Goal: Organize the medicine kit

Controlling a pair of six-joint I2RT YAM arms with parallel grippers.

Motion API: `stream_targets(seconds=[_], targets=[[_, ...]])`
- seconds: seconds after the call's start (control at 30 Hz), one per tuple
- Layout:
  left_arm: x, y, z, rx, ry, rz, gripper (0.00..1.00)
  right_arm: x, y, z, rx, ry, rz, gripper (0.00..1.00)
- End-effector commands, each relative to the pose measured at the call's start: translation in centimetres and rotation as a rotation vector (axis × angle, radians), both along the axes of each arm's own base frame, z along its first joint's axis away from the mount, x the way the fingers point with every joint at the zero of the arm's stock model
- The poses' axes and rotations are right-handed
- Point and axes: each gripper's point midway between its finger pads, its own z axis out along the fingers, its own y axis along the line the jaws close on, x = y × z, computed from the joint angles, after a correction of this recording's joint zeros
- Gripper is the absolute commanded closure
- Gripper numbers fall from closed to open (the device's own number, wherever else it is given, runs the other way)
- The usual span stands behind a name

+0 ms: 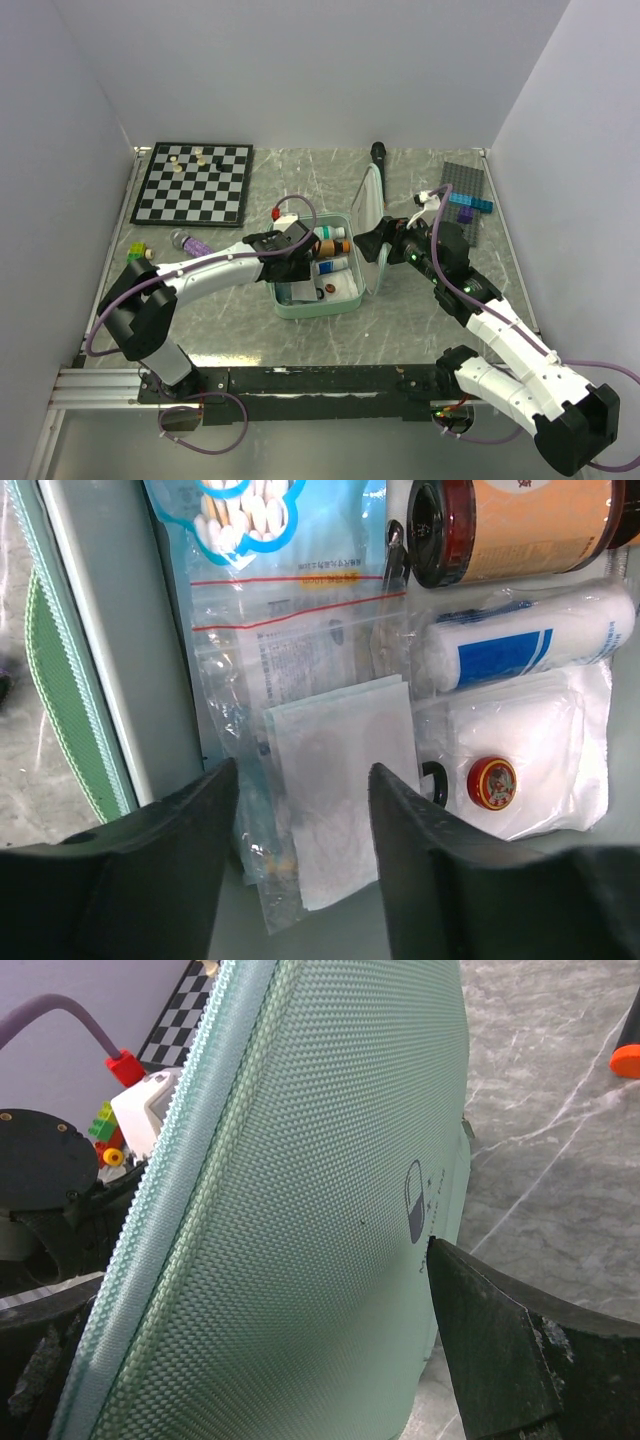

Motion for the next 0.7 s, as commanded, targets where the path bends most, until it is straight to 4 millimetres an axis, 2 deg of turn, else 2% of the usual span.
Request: stream_targets(seconds=[0.0,0.17,0.3,0.47,0.57,0.67], targets=[[0.1,-0.1,0.9,-0.028,-0.018,-0.010,0.44,-0.2,-0.5,-2.6,-0.049,0.060,-0.003,0.00],[-0.1,-0.7,0.6,-0.050,-0.008,-0.032,0.62,-0.1,-0.5,-2.7,-0.053,0.063,-0.007,0.00],[-0.1,-0.7,0.6,-0.054,-0.008,-0.034,0.71,-0.1,-0.6,-2.7,-0.052,0.064,-0.009,0.00],[0.0,-0.6,1.6,-0.068,-0.033,-0.031,0.86,-0.1,-0.5,-2.8,-0.054,0.070,-0.006,0.00],[0.1,-0.6,2.2,-0.073,-0.043,-0.032,0.99,-0.1,-0.5,-2.7,-0.052,0.067,-0.006,0.00],[0.1,-0.7,2.8,-0.087,-0.055,-0.041,0.99,-0.1,-0.6,-2.7,-0.054,0.066,-0.007,0.00]])
